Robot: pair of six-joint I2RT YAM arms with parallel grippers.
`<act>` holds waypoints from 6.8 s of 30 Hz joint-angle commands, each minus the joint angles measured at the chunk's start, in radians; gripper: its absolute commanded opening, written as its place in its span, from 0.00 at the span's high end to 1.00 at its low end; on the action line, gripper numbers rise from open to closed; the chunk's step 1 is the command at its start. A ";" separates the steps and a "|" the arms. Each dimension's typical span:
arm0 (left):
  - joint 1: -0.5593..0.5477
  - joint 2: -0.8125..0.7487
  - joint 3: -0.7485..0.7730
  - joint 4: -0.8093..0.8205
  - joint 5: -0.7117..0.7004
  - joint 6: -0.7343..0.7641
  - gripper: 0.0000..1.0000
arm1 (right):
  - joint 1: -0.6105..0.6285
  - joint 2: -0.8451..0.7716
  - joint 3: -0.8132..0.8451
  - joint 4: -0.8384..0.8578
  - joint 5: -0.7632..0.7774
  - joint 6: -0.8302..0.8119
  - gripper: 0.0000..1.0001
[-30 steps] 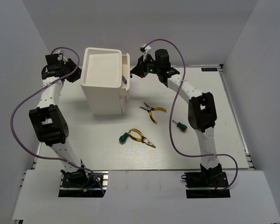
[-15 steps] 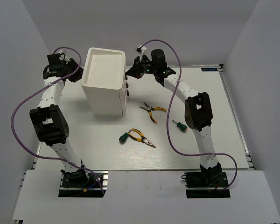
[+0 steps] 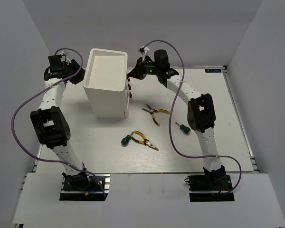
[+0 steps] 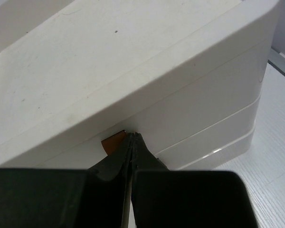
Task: Sort the tools into containers
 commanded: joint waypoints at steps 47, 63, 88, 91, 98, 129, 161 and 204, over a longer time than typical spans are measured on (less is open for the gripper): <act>0.015 -0.532 -0.367 -0.313 -0.455 -0.056 0.10 | -0.030 0.102 -0.118 0.218 -0.155 -0.456 0.26; 0.033 -0.610 -0.426 -0.337 -0.512 -0.095 0.08 | -0.052 0.104 -0.119 0.264 -0.319 -0.439 0.32; 0.033 -0.610 -0.435 -0.327 -0.485 -0.104 0.08 | -0.053 0.182 -0.042 0.262 -0.345 -0.417 0.45; 0.033 -0.610 -0.435 -0.327 -0.485 -0.104 0.08 | -0.052 0.182 -0.042 0.262 -0.367 -0.413 0.56; 0.033 -0.610 -0.444 -0.318 -0.475 -0.113 0.08 | -0.052 0.167 -0.072 0.288 -0.369 -0.394 0.93; 0.033 -0.685 -0.490 -0.222 -0.457 -0.122 0.08 | -0.145 -0.148 -0.468 0.178 0.007 -0.621 1.00; 0.013 -0.782 -0.594 -0.194 -0.330 -0.034 0.17 | -0.245 -0.303 -0.585 -0.658 -0.077 -1.364 0.46; 0.013 -0.811 -0.631 -0.216 -0.129 0.014 0.59 | -0.323 -0.545 -0.496 -1.003 0.060 -1.491 1.00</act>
